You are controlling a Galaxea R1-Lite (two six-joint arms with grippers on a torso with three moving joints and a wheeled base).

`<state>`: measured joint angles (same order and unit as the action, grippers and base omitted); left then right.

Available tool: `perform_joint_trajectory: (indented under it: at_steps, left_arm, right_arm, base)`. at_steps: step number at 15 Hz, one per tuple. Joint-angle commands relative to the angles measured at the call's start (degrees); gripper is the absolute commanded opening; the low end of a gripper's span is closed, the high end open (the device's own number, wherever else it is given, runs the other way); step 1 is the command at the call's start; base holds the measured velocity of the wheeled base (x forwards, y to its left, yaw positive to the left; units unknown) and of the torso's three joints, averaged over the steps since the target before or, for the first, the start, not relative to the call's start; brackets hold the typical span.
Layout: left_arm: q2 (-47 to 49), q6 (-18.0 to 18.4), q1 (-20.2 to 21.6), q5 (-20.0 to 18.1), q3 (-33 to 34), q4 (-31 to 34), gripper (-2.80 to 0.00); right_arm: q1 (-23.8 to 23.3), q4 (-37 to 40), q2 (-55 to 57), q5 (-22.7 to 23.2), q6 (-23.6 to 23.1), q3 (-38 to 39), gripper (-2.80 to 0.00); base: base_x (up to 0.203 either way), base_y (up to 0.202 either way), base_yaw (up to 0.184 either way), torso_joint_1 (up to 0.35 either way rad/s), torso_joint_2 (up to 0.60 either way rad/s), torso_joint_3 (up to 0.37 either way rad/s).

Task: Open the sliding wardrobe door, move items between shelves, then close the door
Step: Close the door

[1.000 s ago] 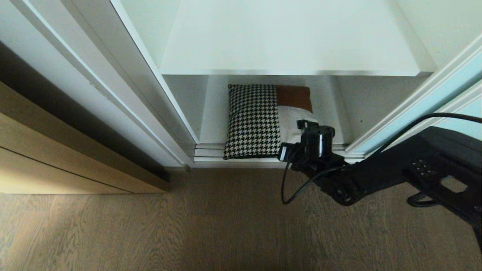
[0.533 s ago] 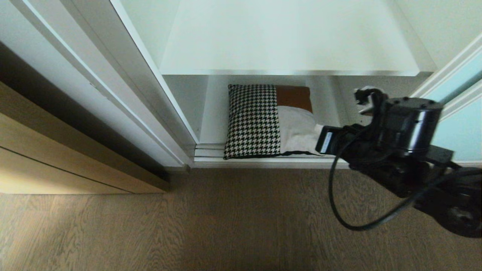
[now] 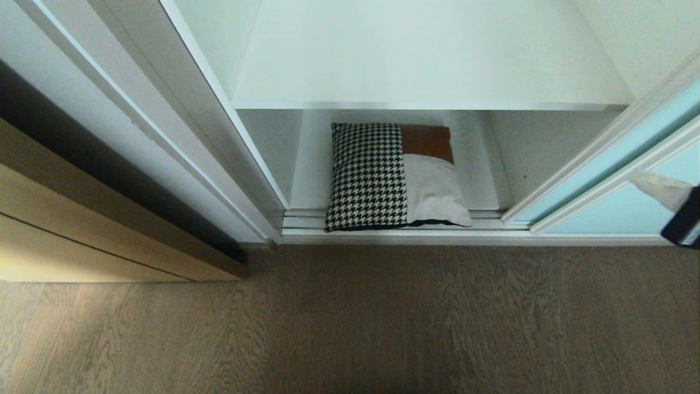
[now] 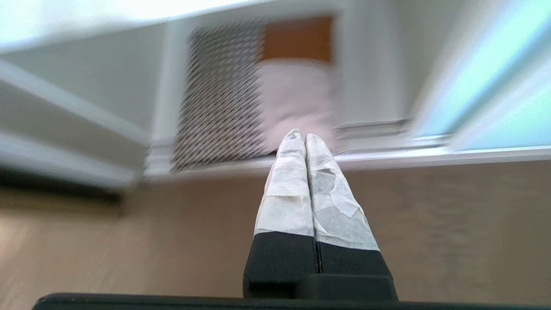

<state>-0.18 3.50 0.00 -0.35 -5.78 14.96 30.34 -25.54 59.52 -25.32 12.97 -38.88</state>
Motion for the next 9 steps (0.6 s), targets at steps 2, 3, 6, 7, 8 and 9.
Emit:
perform_joint_trajectory:
  at_steps: [2,3,6,7,8,9]
  left_arm:
    - [0.18,0.02,0.0,0.0,-0.02,0.16,-2.8]
    - [0.18,0.02,0.0,0.0,-0.02,0.16,-2.8]
    - [0.18,0.03,0.0,0.0,-0.02,0.16,-2.8]
    - [0.18,0.02,0.0,0.0,-0.02,0.16,-2.8]
    - [0.18,0.02,0.0,0.0,-0.02,0.16,-2.8]
    - [0.18,0.02,0.0,0.0,-0.02,0.16,-2.8]
  right_arm:
    - [-7.67,2.0,-16.14,-0.81,-1.15,6.67,-2.8]
    - [-11.51,3.32,-19.66,-0.83,-1.62,9.3,-2.8]
    - [-19.97,5.92,-30.06,-0.96,-1.87,17.58,-2.8]
    - [-21.68,5.95,-33.15,-1.02,-2.1,21.22,-2.8]
    - [-23.69,5.95,-36.17,-0.8,-2.85,24.66,-2.8]
    - [-25.32,5.92,-38.77,-0.48,-4.56,27.58,-2.8]
  base:
    - [0.0,0.0,0.0,0.0,0.0,0.0]
    - [0.0,0.0,0.0,0.0,0.0,0.0]
    - [0.0,0.0,0.0,0.0,0.0,0.0]
    - [0.0,0.0,0.0,0.0,0.0,0.0]
    - [0.0,0.0,0.0,0.0,0.0,0.0]
    - [0.0,0.0,0.0,0.0,0.0,0.0]
